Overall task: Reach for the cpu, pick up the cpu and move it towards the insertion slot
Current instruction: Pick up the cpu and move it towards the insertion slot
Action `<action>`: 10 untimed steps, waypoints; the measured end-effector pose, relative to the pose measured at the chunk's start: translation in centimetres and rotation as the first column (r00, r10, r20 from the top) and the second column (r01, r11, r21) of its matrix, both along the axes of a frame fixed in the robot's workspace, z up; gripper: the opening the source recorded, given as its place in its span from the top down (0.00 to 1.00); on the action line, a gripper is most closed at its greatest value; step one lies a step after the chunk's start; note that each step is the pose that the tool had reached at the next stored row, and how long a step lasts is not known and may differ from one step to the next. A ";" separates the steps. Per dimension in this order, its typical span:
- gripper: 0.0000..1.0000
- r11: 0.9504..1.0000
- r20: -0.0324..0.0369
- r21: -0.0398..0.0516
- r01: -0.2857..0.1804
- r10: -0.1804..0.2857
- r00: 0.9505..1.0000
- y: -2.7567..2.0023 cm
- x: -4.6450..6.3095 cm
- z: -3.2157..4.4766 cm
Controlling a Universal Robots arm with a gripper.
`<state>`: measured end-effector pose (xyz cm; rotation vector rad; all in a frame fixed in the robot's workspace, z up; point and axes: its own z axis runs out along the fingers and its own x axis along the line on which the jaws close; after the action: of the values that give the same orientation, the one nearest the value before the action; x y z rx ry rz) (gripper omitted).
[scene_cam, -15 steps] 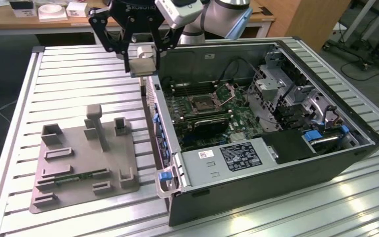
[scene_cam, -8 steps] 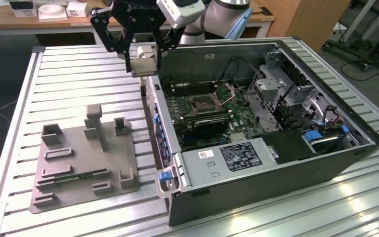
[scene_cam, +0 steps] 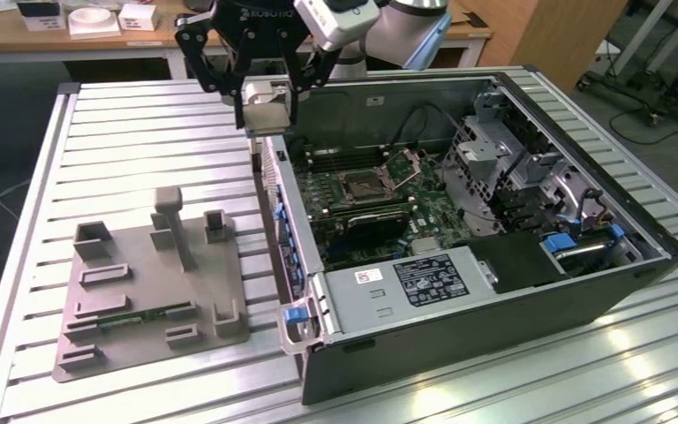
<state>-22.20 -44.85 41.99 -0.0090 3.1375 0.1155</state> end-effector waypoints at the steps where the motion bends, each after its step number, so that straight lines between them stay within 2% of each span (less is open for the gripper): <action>1: 0.46 1.000 0.000 0.000 0.000 0.000 1.000 0.01 0.2 -0.01; 10: 0.46 1.000 0.000 0.000 0.000 0.000 1.000 0.04 1.4 -0.03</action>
<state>-20.76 -44.81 41.96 -0.0090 3.1374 0.1156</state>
